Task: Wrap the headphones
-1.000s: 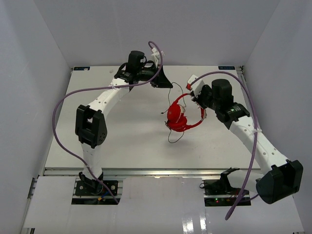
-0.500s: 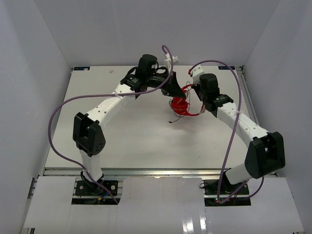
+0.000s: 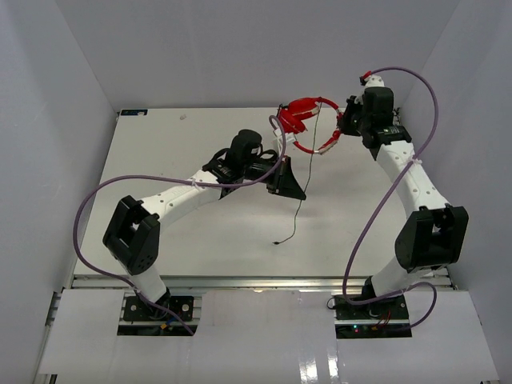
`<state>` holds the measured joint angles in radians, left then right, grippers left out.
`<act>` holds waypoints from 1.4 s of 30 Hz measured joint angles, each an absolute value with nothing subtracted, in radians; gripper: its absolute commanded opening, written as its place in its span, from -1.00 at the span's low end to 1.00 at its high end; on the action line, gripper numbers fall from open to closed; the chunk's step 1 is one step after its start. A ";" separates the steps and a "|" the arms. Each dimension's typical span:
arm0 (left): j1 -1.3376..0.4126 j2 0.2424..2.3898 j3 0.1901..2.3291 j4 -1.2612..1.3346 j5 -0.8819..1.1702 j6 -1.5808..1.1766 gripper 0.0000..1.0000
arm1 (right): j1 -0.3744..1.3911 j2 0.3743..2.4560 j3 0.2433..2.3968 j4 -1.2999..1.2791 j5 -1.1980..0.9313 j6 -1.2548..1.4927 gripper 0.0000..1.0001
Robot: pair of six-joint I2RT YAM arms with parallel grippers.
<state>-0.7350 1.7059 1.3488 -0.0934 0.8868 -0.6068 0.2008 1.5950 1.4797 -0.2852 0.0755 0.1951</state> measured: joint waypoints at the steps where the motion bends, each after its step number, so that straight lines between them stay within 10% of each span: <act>1: -0.733 1.702 1.330 -0.063 0.882 -0.615 -1.00 | 0.177 1.596 1.483 -0.289 0.033 0.228 -0.85; 23: -0.520 1.782 1.249 0.081 0.914 -0.500 -1.00 | -0.096 1.474 1.381 -0.028 -0.985 0.381 -0.85; 42: -0.409 1.859 1.522 -0.130 1.019 -0.462 -1.00 | 0.198 1.262 1.225 -0.376 -0.337 -0.668 -0.85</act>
<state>-0.4090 1.8587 1.5215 -0.1303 1.0193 -0.4618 0.1977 1.2621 1.2246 -0.3760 -0.3375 -0.6684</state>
